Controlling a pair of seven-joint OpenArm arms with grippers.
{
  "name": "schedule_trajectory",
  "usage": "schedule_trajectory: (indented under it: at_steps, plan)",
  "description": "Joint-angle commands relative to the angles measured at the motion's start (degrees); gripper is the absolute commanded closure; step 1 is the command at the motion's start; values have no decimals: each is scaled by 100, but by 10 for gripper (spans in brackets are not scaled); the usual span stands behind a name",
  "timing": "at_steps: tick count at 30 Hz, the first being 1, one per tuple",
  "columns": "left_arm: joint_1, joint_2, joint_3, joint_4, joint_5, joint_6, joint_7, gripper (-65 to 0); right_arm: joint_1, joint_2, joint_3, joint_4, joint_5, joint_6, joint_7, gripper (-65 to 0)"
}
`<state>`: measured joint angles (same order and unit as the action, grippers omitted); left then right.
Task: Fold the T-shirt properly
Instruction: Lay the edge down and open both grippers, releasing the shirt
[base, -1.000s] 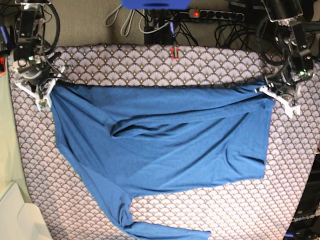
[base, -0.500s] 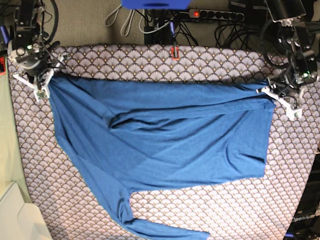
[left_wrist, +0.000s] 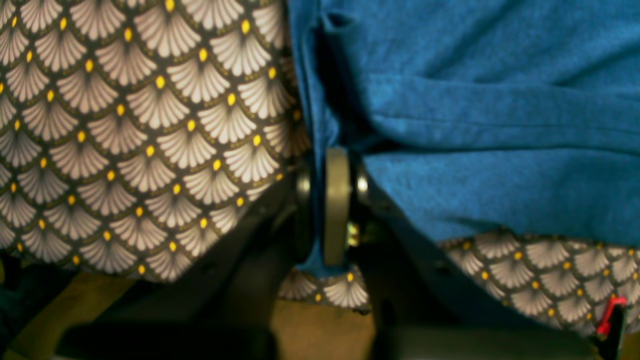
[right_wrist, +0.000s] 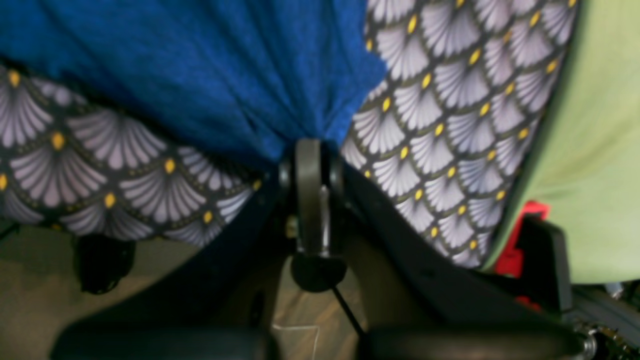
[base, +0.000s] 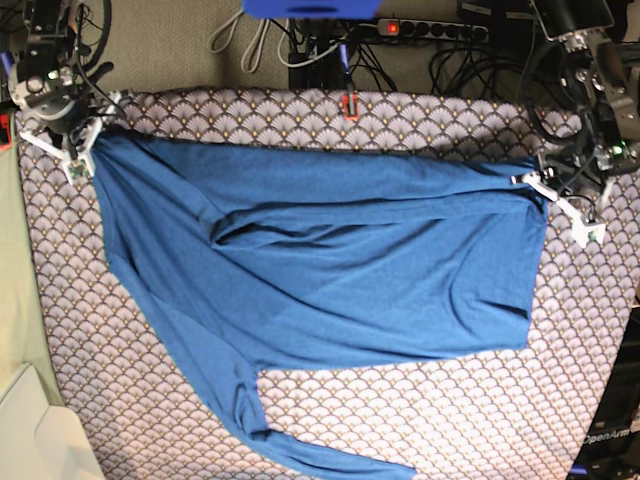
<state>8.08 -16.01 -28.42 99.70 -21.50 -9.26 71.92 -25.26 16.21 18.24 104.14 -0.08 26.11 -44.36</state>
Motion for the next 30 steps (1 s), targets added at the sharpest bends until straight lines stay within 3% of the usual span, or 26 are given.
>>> schedule_trajectory:
  at_steps: [1, 20, 30]
  plan:
    - [-56, -91, -37, 144, -26, 7, 39, -3, -63, 80, 53, 114, -23, -22, 45, 0]
    - [181, -531, -37, 223, -26, 7, 232, -3, -301, 107, 202, 114, -32, -22, 45, 0]
    - [304, -531, 7, 197, 0, 7, 215, -3, -441, 107, 229, 105, -32, -22, 45, 0]
